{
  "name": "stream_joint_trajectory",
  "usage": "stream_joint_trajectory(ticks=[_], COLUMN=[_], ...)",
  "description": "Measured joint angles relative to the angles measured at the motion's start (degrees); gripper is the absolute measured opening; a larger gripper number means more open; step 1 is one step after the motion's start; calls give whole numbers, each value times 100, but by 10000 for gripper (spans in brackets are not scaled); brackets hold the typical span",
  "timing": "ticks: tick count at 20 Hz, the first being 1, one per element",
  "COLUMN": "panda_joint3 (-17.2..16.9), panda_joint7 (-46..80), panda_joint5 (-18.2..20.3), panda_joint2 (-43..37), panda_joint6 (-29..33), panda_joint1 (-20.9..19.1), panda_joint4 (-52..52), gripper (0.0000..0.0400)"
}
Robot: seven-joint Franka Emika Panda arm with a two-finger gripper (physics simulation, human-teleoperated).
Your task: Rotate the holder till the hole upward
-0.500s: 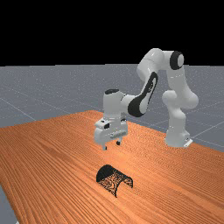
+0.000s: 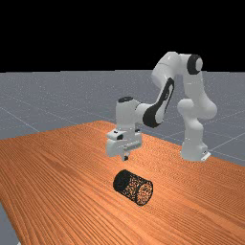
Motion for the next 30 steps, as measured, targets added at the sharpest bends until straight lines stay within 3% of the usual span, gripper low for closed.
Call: stream_joint_trajectory(ticks=[2, 3, 5, 9, 21, 22, 27, 28, 29, 30], panda_joint3=[103, 26, 287, 229, 441, 552, 545, 527, 520, 322], panda_joint7=[-32, 434, 164, 1104, 2549, 2202, 2191, 2209, 2212, 2463], panda_joint5=[204, 12, 416, 31, -127, -54, -89, -116, -126, -359], panda_joint2=[2, 8, 36, 105, 566, 819, 1626, 1722, 1839, 1878], panda_joint6=[-1, -7, 8, -40, -294, -681, -87, 117, 210, 463], panda_joint1=[-17, 150, 121, 592, 1498, 1456, 1473, 1485, 1489, 1675], panda_joint4=[1, 14, 39, 162, 892, 1243, 1353, 1298, 1318, 1221], gripper=[1, 1, 0, 0, 0, 0, 0, 157, 252, 310])
